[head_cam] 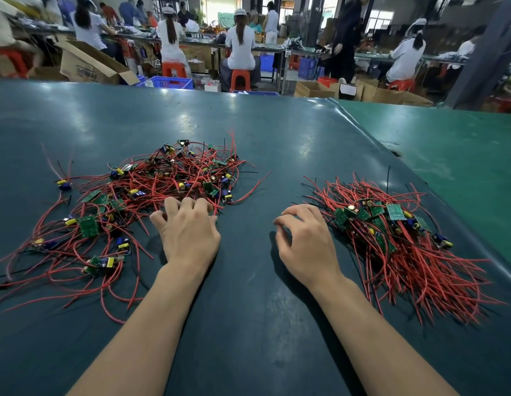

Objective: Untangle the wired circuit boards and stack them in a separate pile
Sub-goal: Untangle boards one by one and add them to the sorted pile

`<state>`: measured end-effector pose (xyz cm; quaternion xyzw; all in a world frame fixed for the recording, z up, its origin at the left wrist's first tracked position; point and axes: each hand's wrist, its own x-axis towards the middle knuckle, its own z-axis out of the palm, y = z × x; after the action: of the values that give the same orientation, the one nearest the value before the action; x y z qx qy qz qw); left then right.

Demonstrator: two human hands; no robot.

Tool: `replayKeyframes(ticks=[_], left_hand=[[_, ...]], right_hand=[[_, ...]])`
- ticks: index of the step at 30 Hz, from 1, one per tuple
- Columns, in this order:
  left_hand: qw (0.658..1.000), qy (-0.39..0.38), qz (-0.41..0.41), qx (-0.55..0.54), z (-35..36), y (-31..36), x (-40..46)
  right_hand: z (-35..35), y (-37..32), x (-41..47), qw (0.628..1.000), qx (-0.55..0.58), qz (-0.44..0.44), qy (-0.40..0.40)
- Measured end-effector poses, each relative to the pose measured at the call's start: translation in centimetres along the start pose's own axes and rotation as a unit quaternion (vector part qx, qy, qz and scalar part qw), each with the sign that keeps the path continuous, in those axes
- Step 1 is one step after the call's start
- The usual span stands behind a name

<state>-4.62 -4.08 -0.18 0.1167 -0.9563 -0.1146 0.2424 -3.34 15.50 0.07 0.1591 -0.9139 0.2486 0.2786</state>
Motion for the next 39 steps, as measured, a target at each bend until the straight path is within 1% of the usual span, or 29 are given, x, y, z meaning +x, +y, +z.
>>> replayKeyframes(ticks=[2,4,6,7,8,9,10,11,12,13,15,16,17,18,20,21,22,26,29,30,33,37,39], left_hand=[[0.998,0.033,0.039,-0.026,-0.6,0.5,-0.8],[0.982,0.108,0.115,-0.103,-1.4,1.0,-1.5],[0.938,0.187,0.196,-0.218,-2.0,1.5,-2.0],[0.911,0.201,0.227,-0.279,-2.3,1.9,-2.1],[0.887,0.196,0.249,-0.335,-2.4,2.3,-2.3],[0.868,0.177,0.259,-0.384,-2.4,2.7,-2.5],[0.853,0.144,0.252,-0.433,-2.3,3.1,-2.7],[0.838,0.095,0.227,-0.488,-2.2,3.5,-3.0],[0.82,0.04,0.191,-0.538,-2.1,3.9,-3.2],[0.801,-0.011,0.156,-0.578,-2.0,4.2,-3.4],[0.76,-0.09,0.099,-0.637,-1.9,4.5,-3.6],[0.741,-0.118,0.082,-0.656,-1.8,4.5,-3.6],[0.73,-0.137,0.076,-0.665,-1.7,4.4,-3.5],[0.726,-0.149,0.081,-0.666,-1.6,4.3,-3.5],[0.743,-0.158,0.095,-0.644,-1.5,4.3,-3.5],[0.753,-0.156,0.097,-0.632,-1.5,4.4,-3.6],[0.756,-0.153,0.096,-0.629,-1.4,4.4,-3.7],[0.734,-0.159,0.088,-0.654,-1.6,4.3,-3.6],[0.749,-0.153,0.074,-0.64,-1.6,4.3,-3.3],[0.749,-0.148,0.06,-0.643,-1.6,4.3,-3.2],[0.711,-0.137,-0.01,-0.69,-1.5,4.2,-2.8],[0.657,-0.145,-0.084,-0.735,-1.3,3.9,-2.6],[0.641,-0.146,-0.103,-0.747,-1.4,3.9,-2.6]], right_hand=[[0.1,0.1,0.1,1.0,0.002,0.0,-0.002],[0.1,0.0,0.2,1.0,0.011,-0.002,0.002],[-0.2,-0.2,0.2,0.999,0.051,0.008,0.003],[-0.3,-0.3,0.1,0.995,0.095,0.022,-0.002],[-0.6,-0.5,0.0,0.986,0.162,0.045,-0.015],[-0.9,-0.8,-0.1,0.965,0.246,0.084,-0.034],[-1.2,-1.1,-0.1,0.931,0.337,0.129,-0.052],[-1.4,-1.4,-0.1,0.892,0.414,0.17,-0.068],[-1.5,-1.5,-0.1,0.858,0.467,0.197,-0.08],[-1.7,-1.5,-0.1,0.842,0.488,0.212,-0.088],[-1.9,-1.3,0.1,0.832,0.499,0.221,-0.097],[-1.9,-1.1,0.1,0.825,0.508,0.227,-0.1],[-2.0,-1.0,0.1,0.813,0.523,0.234,-0.105],[-1.9,-0.9,0.1,0.8,0.539,0.239,-0.108],[-1.8,-0.9,0.1,0.791,0.552,0.237,-0.111],[-1.7,-0.8,0.1,0.794,0.549,0.234,-0.112],[-1.6,-0.8,0.2,0.798,0.545,0.231,-0.116],[-1.6,-0.6,0.3,0.796,0.545,0.242,-0.107],[-1.5,-0.7,0.4,0.79,0.545,0.274,-0.064],[-1.4,-0.6,0.5,0.785,0.546,0.287,-0.049],[-1.5,-0.5,0.7,0.768,0.563,0.305,-0.039],[-1.3,-0.7,0.5,0.728,0.623,0.279,-0.064],[-1.1,-0.7,0.5,0.725,0.626,0.281,-0.066]])
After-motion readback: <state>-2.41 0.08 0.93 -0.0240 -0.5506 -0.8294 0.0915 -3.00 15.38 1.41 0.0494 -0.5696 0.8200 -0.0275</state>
